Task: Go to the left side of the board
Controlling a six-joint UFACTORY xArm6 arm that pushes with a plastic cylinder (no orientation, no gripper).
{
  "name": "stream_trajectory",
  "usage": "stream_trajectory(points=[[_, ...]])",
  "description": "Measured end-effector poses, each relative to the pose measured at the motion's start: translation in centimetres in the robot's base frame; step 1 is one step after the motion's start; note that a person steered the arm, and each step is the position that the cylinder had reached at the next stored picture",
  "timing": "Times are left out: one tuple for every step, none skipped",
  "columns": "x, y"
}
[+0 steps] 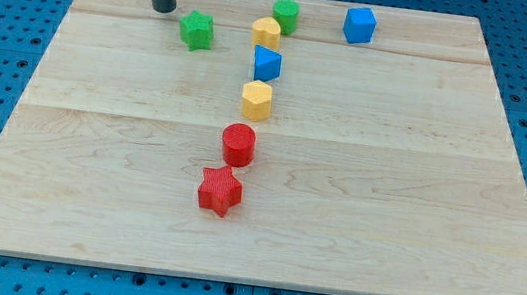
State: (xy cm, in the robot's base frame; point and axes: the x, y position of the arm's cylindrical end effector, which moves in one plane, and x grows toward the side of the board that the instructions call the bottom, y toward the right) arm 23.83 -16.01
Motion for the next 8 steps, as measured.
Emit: stream_trajectory(points=[[-0.3, 1.0], [1.4, 1.1], [1.4, -0.5], [1.2, -0.5], [1.2, -0.5], [1.2, -0.5], [1.4, -0.5], [1.9, -1.5]])
